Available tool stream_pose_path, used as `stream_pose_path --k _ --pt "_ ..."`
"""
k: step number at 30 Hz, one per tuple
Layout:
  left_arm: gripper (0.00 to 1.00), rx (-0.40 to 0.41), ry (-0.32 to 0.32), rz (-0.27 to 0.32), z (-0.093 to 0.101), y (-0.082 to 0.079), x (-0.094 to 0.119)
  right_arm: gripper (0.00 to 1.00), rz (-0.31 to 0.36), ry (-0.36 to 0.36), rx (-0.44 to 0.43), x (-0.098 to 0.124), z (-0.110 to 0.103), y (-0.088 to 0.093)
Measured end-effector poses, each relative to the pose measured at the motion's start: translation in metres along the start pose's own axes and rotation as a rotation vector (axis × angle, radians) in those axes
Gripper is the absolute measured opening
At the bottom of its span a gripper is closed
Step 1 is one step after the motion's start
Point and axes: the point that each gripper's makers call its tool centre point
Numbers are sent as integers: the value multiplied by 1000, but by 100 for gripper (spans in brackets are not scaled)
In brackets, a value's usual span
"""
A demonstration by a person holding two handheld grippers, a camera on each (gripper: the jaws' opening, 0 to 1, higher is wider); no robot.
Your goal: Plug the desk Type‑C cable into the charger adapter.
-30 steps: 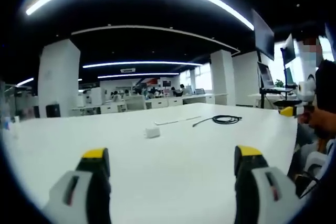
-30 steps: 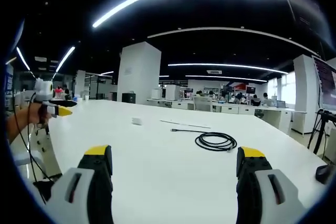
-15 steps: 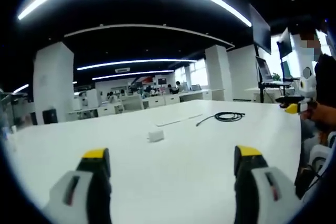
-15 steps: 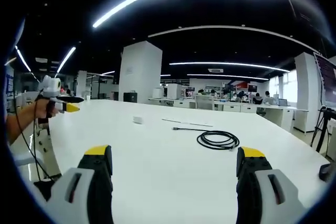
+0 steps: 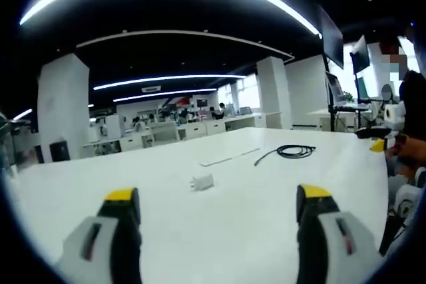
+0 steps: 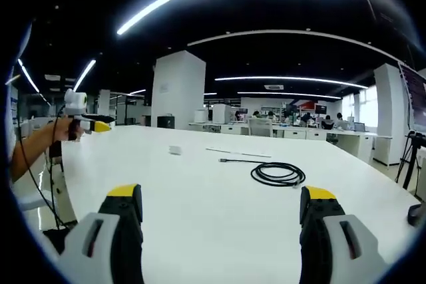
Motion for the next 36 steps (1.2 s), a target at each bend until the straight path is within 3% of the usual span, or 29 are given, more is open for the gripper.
stream_pose_path --k 2,26,36 --pt "98 -9 9 -8 -6 -5 -11 100 -2 -3 -2 -1 0 1" --pt "96 -76 81 -117 -24 -4 -89 100 -26 -28 -10 -11 -6 8" --pt "93 -93 113 -145 -24 6 -115 100 -21 -41 -14 -19 -10 6"
Point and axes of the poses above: the point that each gripper's makers call its tool centre point, and the gripper's own axes: x roughly backward along the fingers, z roughly to its right, y roughly out of its underside, and after that the axes turned 5 degrees about x, right-handed
